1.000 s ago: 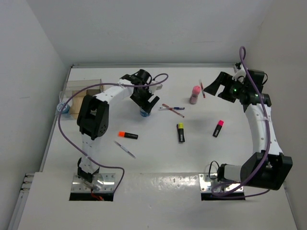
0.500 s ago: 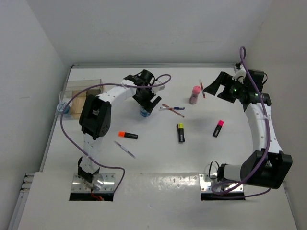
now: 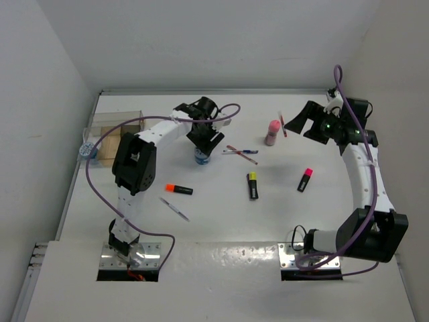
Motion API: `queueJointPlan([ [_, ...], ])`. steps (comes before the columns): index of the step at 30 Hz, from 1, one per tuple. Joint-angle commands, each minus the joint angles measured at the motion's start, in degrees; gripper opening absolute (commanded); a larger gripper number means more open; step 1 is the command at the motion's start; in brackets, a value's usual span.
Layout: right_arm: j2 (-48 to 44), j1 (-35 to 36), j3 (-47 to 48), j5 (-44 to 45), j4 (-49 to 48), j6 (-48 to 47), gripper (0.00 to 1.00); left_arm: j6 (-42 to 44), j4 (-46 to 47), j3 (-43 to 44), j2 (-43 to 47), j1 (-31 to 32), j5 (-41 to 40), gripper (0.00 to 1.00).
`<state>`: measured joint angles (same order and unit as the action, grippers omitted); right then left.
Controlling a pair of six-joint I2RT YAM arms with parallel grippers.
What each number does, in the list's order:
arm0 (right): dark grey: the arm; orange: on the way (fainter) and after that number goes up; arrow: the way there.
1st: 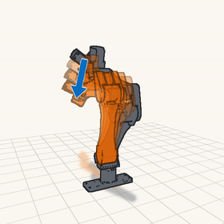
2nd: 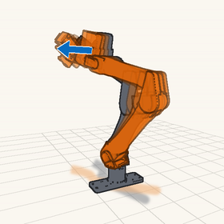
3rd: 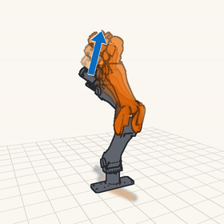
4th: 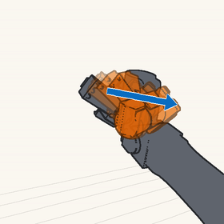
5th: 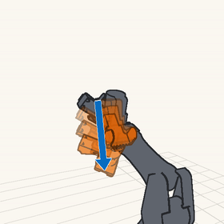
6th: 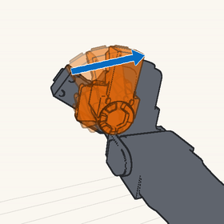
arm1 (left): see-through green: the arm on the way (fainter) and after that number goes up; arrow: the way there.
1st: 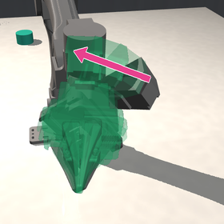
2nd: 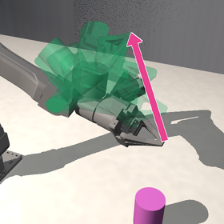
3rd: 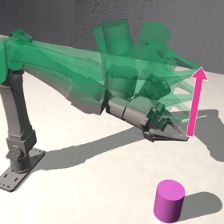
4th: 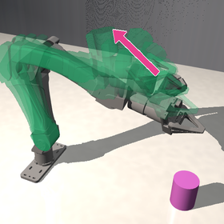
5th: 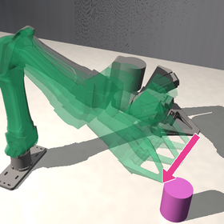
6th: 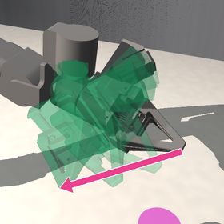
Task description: Sort the stationery into containers
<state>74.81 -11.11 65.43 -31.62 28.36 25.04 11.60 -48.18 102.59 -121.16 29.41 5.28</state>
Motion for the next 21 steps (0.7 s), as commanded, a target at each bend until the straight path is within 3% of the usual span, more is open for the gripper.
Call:
queueJointPlan([
  [1, 0.9, -0.1, 1.1, -0.7, -1.8, -0.7, 0.99, 1.2, -3.2, 1.5, 1.0, -1.1, -1.9, 0.63],
  [3, 1.1, -0.1, 1.3, -0.9, -2.3, -0.2, 0.98, 1.3, -3.2, 1.0, 0.9, -1.2, -1.5, 0.61],
  [7, 1.4, -0.2, 1.5, -1.0, -2.8, 0.2, 0.98, 0.4, -3.1, 1.9, 1.8, -1.7, -1.5, 0.44],
  [12, 1.8, 0.0, 1.5, -1.6, -2.6, 0.1, 0.98, 0.4, -3.8, 4.7, 4.6, -5.3, -2.6, 0.41],
  [17, 2.2, 0.0, 2.1, -2.0, -2.6, -0.2, 0.98, 1.7, -6.6, 8.6, 7.1, -13.0, -4.7, 0.40],
  [21, 3.5, 1.0, 3.0, -2.5, -2.7, 0.0, 0.98, 2.0, -8.0, 9.0, 9.8, -21.5, -1.9, 0.35],
])
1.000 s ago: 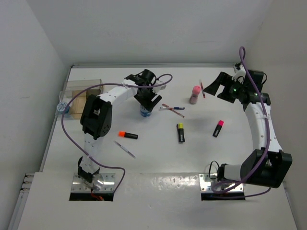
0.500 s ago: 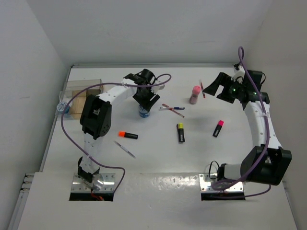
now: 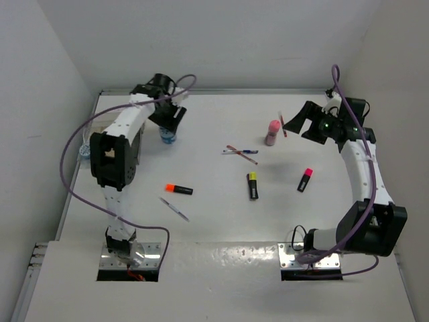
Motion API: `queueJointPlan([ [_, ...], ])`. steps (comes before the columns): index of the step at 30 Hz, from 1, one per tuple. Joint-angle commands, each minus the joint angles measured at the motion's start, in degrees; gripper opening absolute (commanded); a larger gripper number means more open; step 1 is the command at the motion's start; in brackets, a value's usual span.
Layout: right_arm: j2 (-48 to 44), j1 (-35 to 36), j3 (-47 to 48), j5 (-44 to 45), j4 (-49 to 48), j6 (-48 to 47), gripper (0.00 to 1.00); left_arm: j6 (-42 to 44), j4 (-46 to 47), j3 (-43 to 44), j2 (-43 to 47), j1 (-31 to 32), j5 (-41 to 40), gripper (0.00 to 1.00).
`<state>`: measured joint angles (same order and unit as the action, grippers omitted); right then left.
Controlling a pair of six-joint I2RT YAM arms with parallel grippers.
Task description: Sort the stationery into containers
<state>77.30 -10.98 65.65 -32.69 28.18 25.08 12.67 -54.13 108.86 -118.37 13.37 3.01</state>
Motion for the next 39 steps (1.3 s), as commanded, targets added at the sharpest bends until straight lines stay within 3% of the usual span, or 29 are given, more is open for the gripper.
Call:
queueJointPlan([
  [1, 1.3, 1.1, 3.1, -1.5, -2.4, 0.0, 0.97, 1.0, -1.9, 2.8, 7.4, -6.4, 0.2, 0.34],
  [16, 6.9, 6.4, 9.4, -1.8, -1.6, -0.3, 0.97, 4.0, -5.4, 13.6, 5.2, -28.6, -2.7, 0.30],
  [25, 9.6, 8.3, 13.0, -1.9, 0.6, -2.1, 0.97, 6.0, -1.6, 10.9, 3.8, -33.0, -8.6, 0.29],
  [39, 10.9, 8.3, 14.8, -2.0, 2.3, -4.6, 0.98, 6.8, 4.7, 7.8, -0.1, -34.2, -13.3, 0.25],
])
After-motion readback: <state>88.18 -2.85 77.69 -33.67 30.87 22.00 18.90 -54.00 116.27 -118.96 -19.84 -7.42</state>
